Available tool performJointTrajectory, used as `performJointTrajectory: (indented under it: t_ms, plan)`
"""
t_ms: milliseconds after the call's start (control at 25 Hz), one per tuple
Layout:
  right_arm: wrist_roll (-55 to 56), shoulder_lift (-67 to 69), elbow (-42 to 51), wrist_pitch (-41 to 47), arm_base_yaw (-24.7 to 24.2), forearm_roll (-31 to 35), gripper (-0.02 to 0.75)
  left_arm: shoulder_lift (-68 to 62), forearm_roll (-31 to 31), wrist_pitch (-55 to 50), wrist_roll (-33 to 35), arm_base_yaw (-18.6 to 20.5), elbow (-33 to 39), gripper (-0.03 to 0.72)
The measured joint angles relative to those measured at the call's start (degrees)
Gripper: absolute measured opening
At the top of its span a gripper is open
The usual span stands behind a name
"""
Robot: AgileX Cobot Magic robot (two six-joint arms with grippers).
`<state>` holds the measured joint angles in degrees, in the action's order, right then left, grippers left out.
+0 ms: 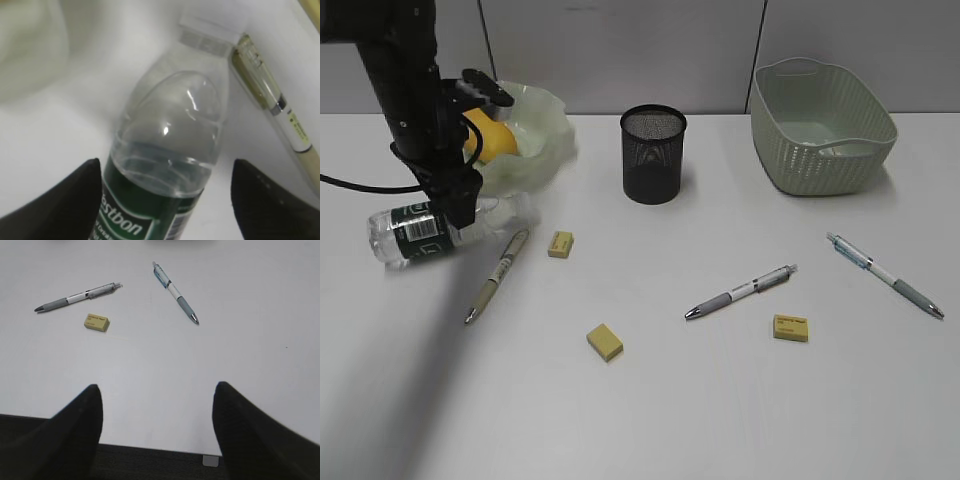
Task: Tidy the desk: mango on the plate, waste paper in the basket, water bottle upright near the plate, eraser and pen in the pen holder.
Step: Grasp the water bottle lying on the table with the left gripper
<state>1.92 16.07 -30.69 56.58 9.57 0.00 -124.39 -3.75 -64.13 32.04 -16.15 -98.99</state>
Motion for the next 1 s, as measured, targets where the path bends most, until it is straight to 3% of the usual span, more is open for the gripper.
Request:
performJointTrajectory:
  t_ms: [600,840,1000]
  plan:
    - [0.00,0.00,0.00,0.00,0.00,0.51,0.543,-7.88,-1.86,-1.86,3.55,0.00,-5.70,0.593]
    - [0.00,0.00,0.00,0.00,0.00,0.51,0.543,-8.16,-1.98,-2.51,3.55,0.00,-5.70,0.508]
    - [0.00,0.00,0.00,0.00,0.00,0.51,0.543,-7.99,-2.06,-2.94,3.55,0.00,-5.70,0.507]
